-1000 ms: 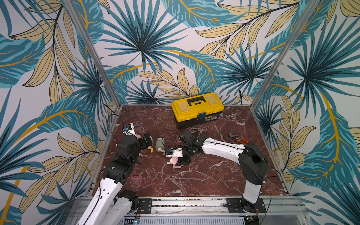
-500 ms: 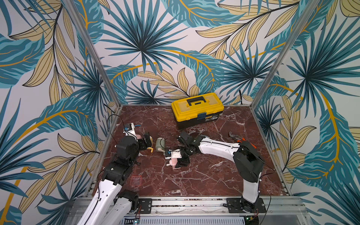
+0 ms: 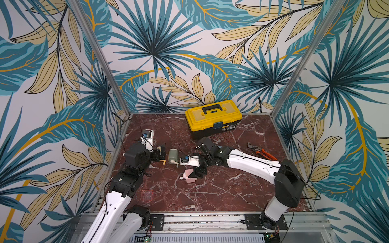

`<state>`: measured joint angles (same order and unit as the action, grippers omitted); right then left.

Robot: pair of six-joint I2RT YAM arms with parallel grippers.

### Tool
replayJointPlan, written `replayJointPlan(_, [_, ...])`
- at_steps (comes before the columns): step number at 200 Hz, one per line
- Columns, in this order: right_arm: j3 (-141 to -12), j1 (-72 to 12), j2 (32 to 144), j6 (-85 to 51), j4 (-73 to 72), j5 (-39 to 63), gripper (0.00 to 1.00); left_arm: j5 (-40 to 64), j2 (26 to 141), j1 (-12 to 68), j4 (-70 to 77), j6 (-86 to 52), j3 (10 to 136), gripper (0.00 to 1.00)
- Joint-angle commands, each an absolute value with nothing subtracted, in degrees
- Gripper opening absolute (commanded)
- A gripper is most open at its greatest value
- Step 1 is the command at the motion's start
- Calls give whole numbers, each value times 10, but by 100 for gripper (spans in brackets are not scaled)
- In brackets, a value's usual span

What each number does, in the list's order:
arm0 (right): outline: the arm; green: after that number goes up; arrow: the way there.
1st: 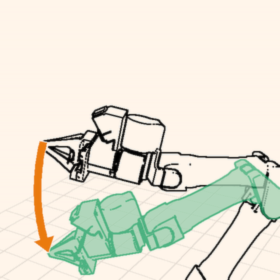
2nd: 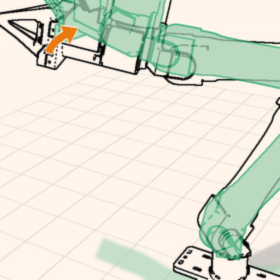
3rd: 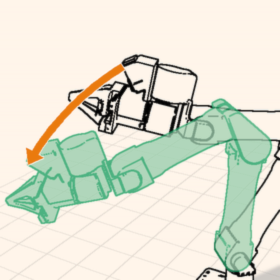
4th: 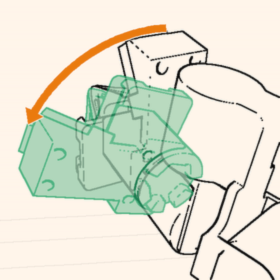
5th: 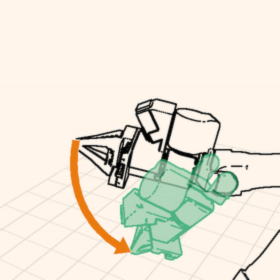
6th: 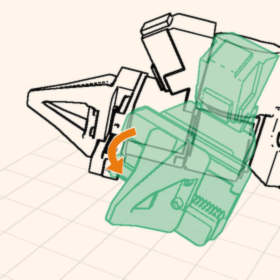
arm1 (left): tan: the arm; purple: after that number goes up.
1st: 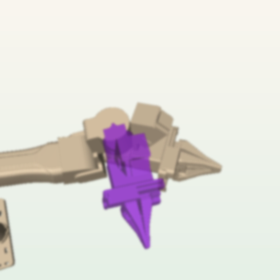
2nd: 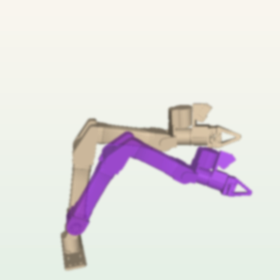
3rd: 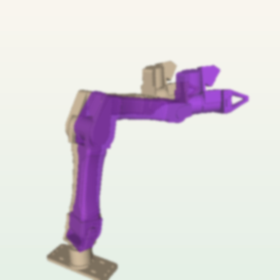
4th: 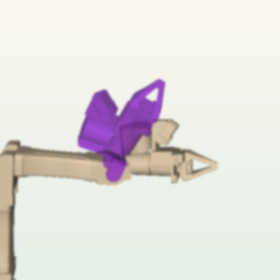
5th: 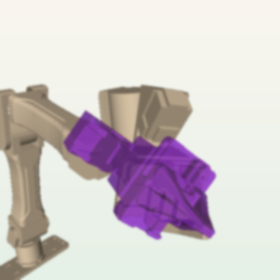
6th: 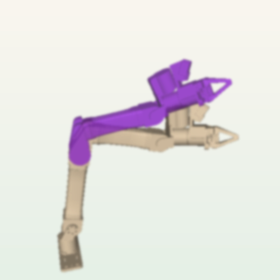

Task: Put the tray back into the pencil sharpener
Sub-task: Place the pencil sharpener at the center of the board, then pick up the container from the center of the board.

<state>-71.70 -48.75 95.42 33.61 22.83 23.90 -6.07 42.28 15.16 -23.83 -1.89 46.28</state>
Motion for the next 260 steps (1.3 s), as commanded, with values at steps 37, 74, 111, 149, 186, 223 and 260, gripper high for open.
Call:
replayJointPlan(37, [-696,-488,921,-54,159,-59,66,26,435,148,-242,95,472,99])
replayJointPlan(74, [-773,-487,980,-219,239,-156,58,62,441,147,-243,120,467,99])
replayJointPlan(111, [-859,-482,1052,-326,320,-194,51,75,436,148,-245,138,458,100])
replayJointPlan(149, [-881,-468,1098,-407,337,-226,42,82,427,148,-246,138,449,100])
replayJointPlan(186, [-908,-448,1144,-444,333,-207,35,89,420,148,-248,132,444,99])
replayJointPlan(223, [-942,-440,1186,-471,348,-217,34,92,416,148,-250,130,445,100])
replayJointPlan(260, [-935,-431,1201,-495,341,-225,32,95,416,147,-252,130,447,100])
